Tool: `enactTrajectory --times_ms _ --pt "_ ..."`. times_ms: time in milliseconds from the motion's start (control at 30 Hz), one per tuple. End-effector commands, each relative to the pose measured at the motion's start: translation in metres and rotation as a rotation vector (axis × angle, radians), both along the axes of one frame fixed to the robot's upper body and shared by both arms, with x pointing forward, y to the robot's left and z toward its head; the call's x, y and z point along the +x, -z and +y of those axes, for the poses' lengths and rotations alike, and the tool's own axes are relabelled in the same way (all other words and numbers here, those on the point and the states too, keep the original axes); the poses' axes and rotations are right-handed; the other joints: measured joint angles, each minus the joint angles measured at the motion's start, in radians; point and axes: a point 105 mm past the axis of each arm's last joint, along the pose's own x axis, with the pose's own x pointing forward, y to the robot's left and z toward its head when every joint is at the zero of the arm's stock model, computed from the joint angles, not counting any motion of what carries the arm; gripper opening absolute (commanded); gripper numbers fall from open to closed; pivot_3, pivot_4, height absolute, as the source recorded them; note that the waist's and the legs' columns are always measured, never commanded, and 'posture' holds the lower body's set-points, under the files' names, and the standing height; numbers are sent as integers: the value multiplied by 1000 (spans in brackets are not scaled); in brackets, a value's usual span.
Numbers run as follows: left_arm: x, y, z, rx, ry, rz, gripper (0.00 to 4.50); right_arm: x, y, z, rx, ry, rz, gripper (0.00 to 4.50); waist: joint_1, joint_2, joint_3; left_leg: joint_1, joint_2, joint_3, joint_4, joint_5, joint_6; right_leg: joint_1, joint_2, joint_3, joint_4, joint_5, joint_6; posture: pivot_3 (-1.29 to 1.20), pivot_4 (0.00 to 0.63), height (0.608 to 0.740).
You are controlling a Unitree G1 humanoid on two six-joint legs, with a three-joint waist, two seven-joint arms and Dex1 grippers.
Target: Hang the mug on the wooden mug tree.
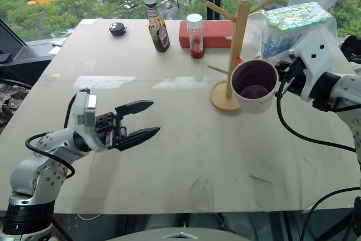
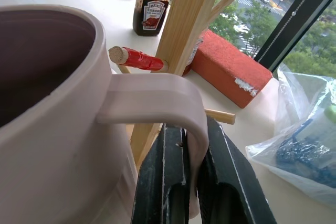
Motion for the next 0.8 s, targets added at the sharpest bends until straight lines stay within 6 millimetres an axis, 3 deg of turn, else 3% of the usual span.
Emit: enactTrajectory --times_ms 33,400,700,800 --pt "-8 -12 4 -16 14 -47 4500 -2 -13 7 -27 -23 -39 135 0 0 0 0 0 0 0 0 0 0 0 0 0 0 0 0 150 740" --pt "-17 -6 13 -9 -28 -35 4500 22 -20 26 -79 73 10 135 -1 -1 0 0 0 0 0 0 0 0 -6 -1 0 0 0 0 150 740" --pt "-23 0 14 -5 -62 -34 4500 41 -17 41 -135 137 60 135 -1 -1 0 -2 0 0 -1 0 0 -3 -7 -2 0 0 0 0 150 740" --pt "-25 1 12 -11 -74 -34 4500 52 -11 38 -146 176 77 135 -1 -1 0 -4 0 -1 -1 0 0 -5 -7 -3 0 0 0 0 150 740"
